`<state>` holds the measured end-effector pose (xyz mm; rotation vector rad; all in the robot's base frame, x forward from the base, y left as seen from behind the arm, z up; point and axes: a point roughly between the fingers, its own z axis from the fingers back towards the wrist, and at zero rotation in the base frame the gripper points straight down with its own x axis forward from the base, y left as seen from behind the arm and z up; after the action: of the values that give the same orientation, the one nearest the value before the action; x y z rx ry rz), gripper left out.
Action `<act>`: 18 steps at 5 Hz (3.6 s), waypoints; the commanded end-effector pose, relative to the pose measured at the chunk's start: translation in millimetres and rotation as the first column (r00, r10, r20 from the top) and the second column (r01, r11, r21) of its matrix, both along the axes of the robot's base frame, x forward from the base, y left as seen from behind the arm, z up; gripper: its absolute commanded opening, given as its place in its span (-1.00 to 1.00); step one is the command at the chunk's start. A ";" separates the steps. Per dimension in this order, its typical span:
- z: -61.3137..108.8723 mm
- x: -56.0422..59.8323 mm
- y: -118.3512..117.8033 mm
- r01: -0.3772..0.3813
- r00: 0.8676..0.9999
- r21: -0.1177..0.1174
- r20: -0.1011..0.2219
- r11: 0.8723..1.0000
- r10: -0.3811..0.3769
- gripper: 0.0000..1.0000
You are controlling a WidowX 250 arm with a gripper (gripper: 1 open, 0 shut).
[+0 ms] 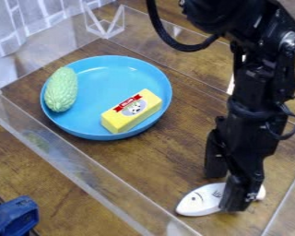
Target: Put the white object in the blue tray
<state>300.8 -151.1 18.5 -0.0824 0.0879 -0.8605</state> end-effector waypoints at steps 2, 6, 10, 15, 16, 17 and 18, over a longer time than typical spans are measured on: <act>-6.4 0.6 11.5 -0.008 1.000 -0.007 -0.005 1.000 0.008 1.00; -6.0 3.3 11.8 -0.002 1.000 -0.027 0.005 1.000 0.002 1.00; -5.5 6.6 11.6 -0.001 1.000 -0.050 0.016 0.999 0.001 1.00; -5.8 9.5 10.1 -0.002 0.999 -0.086 0.032 0.996 0.004 1.00; -6.0 8.8 11.1 -0.007 1.000 -0.092 0.022 0.996 0.009 1.00; -6.4 7.9 12.1 -0.012 1.000 -0.098 0.011 0.995 0.014 1.00; -7.0 7.0 12.9 -0.016 1.000 -0.104 0.001 0.994 0.016 1.00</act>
<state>311.6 -149.8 19.6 -0.1815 0.0128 -0.8572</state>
